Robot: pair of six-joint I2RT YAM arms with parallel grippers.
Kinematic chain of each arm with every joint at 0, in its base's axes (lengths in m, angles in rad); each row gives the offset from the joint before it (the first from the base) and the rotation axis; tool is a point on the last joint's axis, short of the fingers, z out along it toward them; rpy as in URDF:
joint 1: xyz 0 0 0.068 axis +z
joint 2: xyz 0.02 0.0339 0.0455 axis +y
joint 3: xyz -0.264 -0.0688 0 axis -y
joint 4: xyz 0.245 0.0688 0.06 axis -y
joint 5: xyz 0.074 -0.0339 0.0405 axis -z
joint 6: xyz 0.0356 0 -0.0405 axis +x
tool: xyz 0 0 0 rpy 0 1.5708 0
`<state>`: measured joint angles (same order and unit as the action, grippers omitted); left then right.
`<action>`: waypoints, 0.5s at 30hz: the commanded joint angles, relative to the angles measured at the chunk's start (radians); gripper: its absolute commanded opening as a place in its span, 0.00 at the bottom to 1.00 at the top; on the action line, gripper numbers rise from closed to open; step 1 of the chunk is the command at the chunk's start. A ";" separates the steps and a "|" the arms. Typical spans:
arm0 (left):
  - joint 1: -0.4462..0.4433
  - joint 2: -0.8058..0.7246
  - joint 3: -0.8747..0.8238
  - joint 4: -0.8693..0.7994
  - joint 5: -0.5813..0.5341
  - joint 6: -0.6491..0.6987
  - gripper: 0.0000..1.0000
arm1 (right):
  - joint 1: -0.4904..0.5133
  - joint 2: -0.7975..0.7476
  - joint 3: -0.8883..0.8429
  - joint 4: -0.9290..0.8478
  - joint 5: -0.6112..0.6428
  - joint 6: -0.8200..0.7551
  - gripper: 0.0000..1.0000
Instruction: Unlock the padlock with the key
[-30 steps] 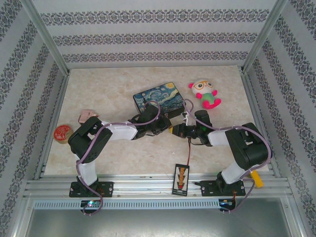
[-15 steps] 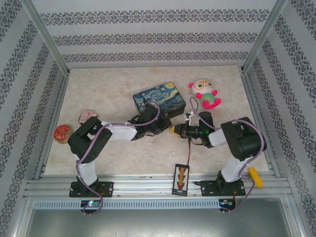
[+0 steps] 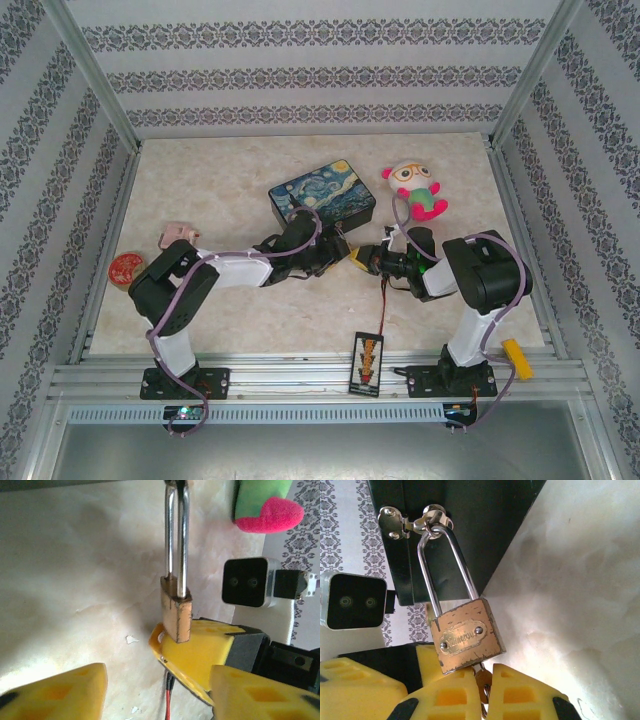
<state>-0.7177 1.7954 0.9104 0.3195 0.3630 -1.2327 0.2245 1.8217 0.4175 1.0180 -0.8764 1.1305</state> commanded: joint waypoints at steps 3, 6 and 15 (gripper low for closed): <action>0.000 -0.043 -0.027 -0.081 -0.038 -0.013 0.83 | -0.023 0.016 -0.005 0.031 0.076 0.038 0.00; 0.001 -0.054 -0.030 -0.055 -0.065 -0.020 0.98 | -0.023 0.016 -0.009 0.026 0.075 0.031 0.00; 0.001 -0.001 0.067 -0.023 -0.142 0.018 0.98 | -0.006 -0.001 -0.003 -0.008 0.077 -0.001 0.00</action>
<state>-0.7177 1.7744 0.9127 0.2966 0.2760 -1.2385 0.2249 1.8225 0.4164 1.0283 -0.8459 1.1259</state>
